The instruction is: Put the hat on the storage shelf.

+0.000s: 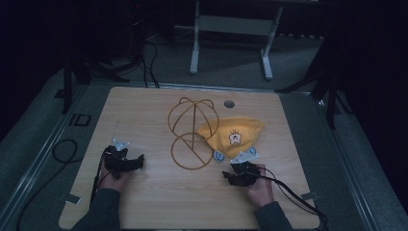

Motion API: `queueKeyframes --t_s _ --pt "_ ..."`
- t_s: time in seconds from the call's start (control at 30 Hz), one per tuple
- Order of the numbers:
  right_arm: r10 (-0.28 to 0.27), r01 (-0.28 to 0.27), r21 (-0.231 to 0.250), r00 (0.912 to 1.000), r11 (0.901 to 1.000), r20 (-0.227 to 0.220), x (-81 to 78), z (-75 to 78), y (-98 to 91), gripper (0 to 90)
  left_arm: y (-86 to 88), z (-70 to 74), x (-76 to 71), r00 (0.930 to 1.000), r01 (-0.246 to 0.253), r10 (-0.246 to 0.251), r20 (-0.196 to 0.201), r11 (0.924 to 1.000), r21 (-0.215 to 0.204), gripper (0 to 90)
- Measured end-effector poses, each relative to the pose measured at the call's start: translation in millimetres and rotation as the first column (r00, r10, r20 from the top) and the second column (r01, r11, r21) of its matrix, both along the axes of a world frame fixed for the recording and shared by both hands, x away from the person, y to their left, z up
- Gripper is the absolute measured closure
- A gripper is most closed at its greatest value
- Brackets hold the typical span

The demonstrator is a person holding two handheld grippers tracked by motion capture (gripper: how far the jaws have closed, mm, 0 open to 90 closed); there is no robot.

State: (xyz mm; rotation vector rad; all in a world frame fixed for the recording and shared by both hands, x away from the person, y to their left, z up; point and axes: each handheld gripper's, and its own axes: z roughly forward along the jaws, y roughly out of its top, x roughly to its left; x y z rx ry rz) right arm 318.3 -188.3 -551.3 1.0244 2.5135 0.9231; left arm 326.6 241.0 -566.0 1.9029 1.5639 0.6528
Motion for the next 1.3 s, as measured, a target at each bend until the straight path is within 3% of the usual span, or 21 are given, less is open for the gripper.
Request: queueKeyframes --t_s 0.07,0.37,0.73,1.07,1.27,1.3 --pt "-0.007 0.007 0.017 1.0 0.9998 0.004 -0.4 -1.4 -1.4 50.6 0.0 0.0 0.0 1.0 0.0 0.0 0.0 1.0 0.0 11.5" --pt "-0.02 0.02 0.016 0.9998 0.9997 0.007 -0.5 -1.3 -1.3 52.9 0.0 0.0 0.0 1.0 0.0 0.0 0.0 1.0 0.0 11.5" --pt "0.036 -0.036 0.015 0.9992 0.9992 0.019 1.3 10.6 2.1 69.6 -0.1 0.0 0.0 1.0 0.0 0.0 0.0 1.0 0.0 11.5" --pt "0.121 -0.115 -0.101 0.9913 0.9882 0.051 12.7 25.9 19.3 69.6 0.0 0.1 0.0 1.0 0.0 0.0 0.0 1.0 0.0 11.5" --pt "0.17 -0.159 -0.18 0.9844 0.9707 0.047 20.6 32.3 31.7 70.3 0.0 0.1 0.0 1.0 0.0 0.0 -0.001 1.0 0.0 11.5" --pt "0.186 -0.172 -0.208 0.9812 0.9629 0.051 23.8 33.7 34.7 69.5 0.0 0.0 0.0 1.0 0.0 0.0 0.0 1.0 0.0 11.5"
